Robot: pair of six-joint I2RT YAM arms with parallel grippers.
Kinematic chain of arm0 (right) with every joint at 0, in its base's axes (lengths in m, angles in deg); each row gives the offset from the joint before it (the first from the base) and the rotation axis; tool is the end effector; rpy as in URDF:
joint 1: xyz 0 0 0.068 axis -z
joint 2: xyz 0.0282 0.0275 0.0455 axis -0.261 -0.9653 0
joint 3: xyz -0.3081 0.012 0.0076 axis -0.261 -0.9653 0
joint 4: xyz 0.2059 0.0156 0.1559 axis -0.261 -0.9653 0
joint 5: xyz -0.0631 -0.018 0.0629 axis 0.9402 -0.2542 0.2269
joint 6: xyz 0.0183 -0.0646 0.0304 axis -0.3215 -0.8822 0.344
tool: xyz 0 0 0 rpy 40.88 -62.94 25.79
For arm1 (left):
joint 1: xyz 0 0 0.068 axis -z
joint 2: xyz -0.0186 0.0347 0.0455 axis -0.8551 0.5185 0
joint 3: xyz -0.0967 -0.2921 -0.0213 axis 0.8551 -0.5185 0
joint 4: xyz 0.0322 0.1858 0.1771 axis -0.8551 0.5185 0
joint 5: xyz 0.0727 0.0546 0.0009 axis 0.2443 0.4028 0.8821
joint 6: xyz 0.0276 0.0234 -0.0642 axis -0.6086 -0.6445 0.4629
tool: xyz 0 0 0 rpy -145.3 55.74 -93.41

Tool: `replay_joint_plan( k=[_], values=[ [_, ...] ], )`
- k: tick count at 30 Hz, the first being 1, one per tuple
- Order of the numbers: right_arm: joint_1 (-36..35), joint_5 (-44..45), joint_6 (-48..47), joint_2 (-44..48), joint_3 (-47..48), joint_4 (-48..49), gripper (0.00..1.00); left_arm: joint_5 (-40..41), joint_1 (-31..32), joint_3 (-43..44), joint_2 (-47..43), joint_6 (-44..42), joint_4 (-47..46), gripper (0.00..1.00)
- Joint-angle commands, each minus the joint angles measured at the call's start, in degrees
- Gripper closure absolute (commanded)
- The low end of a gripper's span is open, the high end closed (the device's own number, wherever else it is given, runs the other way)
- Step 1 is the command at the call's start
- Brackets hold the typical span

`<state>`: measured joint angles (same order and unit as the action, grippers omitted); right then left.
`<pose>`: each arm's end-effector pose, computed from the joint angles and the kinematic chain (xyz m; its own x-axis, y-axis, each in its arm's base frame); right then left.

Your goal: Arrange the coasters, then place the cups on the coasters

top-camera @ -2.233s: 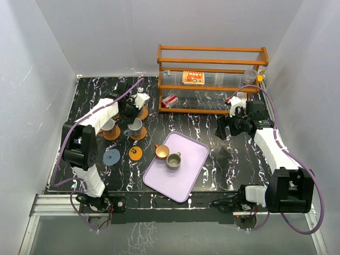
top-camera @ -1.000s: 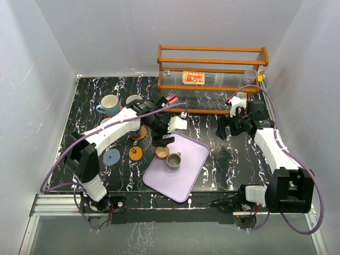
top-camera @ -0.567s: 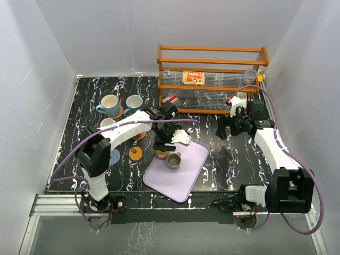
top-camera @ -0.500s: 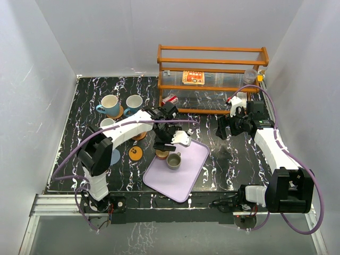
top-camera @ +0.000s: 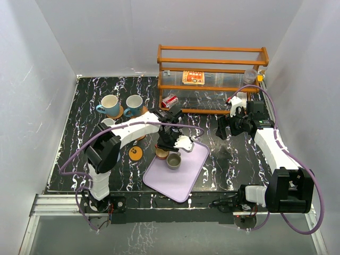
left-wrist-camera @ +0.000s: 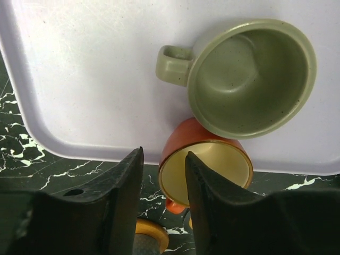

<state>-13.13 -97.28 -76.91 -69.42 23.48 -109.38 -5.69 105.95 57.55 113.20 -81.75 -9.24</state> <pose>0.2484 0.0203 0.2646 -0.6599 -0.2702 -0.7011 -0.5039 0.8513 0.1462 0.2588 -0.3048 0.2243 0.4270 0.8308 -0.3569 0.9036 -0.4067 0.1344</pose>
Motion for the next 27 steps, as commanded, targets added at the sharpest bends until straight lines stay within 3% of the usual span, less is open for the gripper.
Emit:
replay_joint_plan(
  k=[1,27],
  values=[
    [0.3,0.2,-0.5,0.3,0.1,2.1,0.02,0.0,0.7,1.8,1.0,-0.8,2.2,0.66],
    [0.3,0.1,-0.5,-0.2,0.2,2.0,0.02,6.5,0.9,4.9,-0.5,0.4,9.7,0.99]
  ],
)
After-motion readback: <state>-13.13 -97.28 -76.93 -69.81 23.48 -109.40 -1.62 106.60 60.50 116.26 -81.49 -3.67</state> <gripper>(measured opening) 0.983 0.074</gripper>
